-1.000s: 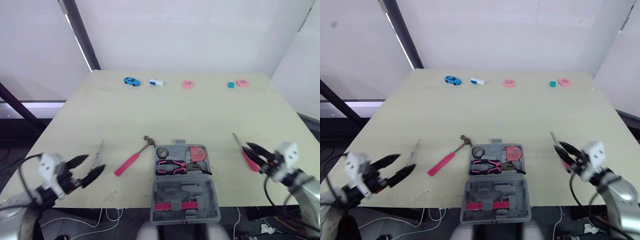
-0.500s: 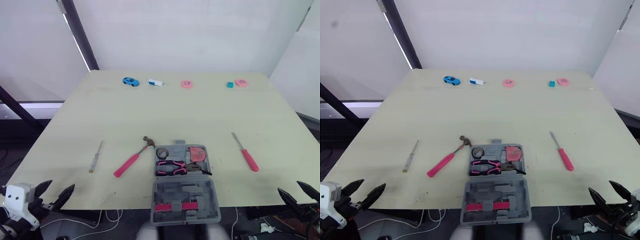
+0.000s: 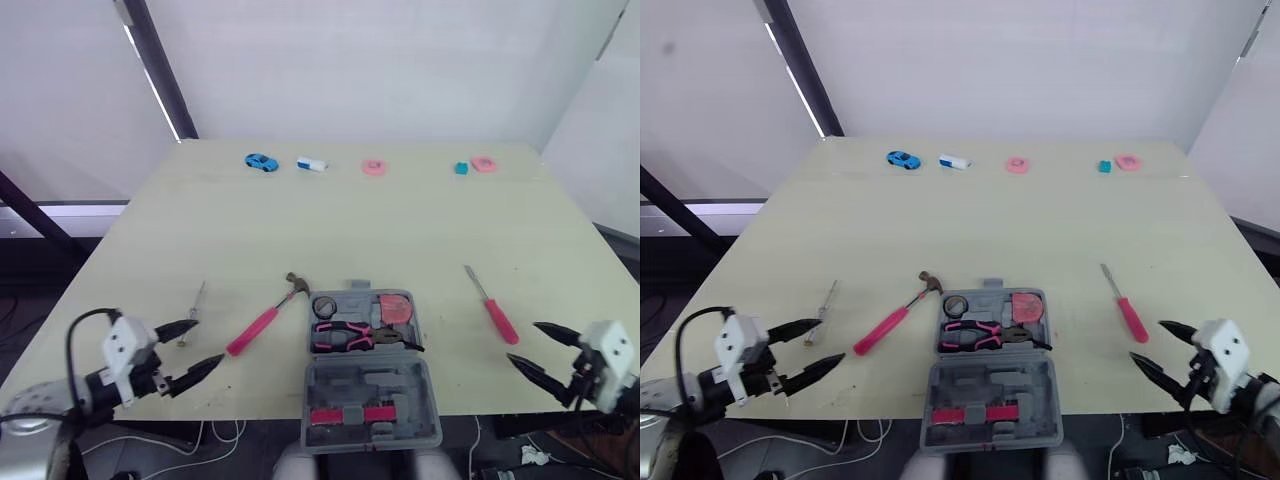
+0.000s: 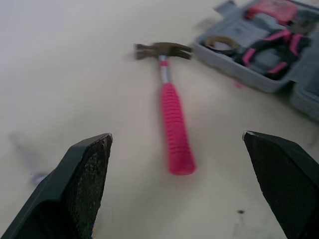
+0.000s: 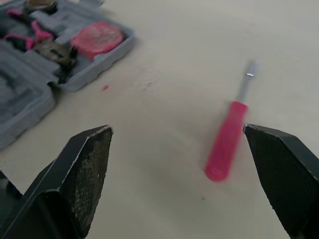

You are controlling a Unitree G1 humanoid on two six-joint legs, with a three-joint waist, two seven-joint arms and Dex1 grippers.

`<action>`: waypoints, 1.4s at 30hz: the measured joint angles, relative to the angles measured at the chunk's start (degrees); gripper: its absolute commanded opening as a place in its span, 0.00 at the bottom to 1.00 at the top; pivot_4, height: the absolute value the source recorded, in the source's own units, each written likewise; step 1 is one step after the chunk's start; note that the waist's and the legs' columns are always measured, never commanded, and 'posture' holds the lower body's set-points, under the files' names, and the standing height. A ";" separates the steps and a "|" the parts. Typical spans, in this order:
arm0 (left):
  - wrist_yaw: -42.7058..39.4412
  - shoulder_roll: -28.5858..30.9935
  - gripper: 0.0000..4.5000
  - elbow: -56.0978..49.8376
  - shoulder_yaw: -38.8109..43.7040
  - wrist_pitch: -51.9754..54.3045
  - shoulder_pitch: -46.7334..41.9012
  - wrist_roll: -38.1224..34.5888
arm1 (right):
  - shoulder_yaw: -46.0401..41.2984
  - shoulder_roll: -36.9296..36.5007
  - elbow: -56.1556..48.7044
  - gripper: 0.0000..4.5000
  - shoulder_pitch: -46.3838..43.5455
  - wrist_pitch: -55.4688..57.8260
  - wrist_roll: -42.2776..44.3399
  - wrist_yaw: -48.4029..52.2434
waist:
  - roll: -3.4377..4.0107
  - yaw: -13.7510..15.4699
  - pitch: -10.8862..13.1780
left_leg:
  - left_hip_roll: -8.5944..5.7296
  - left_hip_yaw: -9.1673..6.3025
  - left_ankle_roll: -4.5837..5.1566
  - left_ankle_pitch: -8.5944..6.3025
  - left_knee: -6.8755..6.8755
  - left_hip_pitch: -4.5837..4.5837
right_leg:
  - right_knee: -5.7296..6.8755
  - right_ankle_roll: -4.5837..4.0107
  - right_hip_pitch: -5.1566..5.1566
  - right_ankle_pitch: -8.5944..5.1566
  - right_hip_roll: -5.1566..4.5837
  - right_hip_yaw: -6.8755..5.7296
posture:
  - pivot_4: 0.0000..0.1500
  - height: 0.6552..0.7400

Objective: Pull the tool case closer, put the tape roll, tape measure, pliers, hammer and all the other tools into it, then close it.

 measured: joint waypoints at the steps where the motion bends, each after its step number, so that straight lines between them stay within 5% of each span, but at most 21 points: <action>1: -0.44 0.11 1.00 0.07 -0.75 -0.05 -0.65 0.39 | 0.88 -0.22 0.25 0.98 -0.88 0.00 -0.26 0.28 | 0.00 0.02 0.00 | 0.00 0.01 0.00 0.00 0.00 -0.01 | 0.00 0.00 0.00 0.00 0.01 0.00 | 1.00 0.99; 2: -1.75 0.56 1.00 0.44 -2.49 -0.37 -1.90 0.86 | 2.81 -0.93 1.10 0.98 -2.76 -0.37 -1.05 1.51 | 0.00 0.04 0.01 | 0.00 0.06 0.00 0.00 0.00 -0.04 | 0.00 -0.01 0.00 0.00 0.05 -0.02 | 1.00 0.99; 6: -6.24 1.41 0.82 2.77 -8.45 -1.52 -6.91 2.71 | 9.26 -1.95 4.80 0.62 -9.17 -1.47 -3.60 5.69 | -0.02 0.17 0.02 | 0.01 0.04 0.01 0.00 0.02 -0.05 | 0.01 -0.02 0.07 0.00 0.16 -0.06 | 1.00 0.99; 12: -9.69 1.42 0.21 4.84 -14.66 -0.71 -12.30 3.89 | 17.70 -1.95 8.49 0.01 -14.53 -2.01 -7.48 8.72 | -0.02 0.15 0.03 | 0.01 0.05 0.01 0.01 0.11 -0.04 | 0.02 0.01 0.12 0.01 0.17 -0.04 | 1.00 0.99; 14: -10.09 1.45 0.00 4.89 -16.05 0.69 -12.95 3.97 | 19.23 -1.99 9.45 0.00 -15.58 -2.49 -8.89 9.13 | -0.02 0.11 0.02 | 0.01 0.05 0.01 0.01 0.11 -0.04 | 0.02 0.01 0.12 0.01 0.18 -0.04 | 1.00 0.99; 42: -12.71 -3.24 0.00 14.32 -27.46 2.16 -25.32 10.05 | 30.94 4.09 13.85 0.00 -24.18 -3.66 -17.66 8.03 | -0.03 0.10 0.03 | 0.01 -0.02 0.01 0.02 0.23 -0.01 | 0.16 0.11 0.21 0.09 0.33 -0.02 | 1.00 0.99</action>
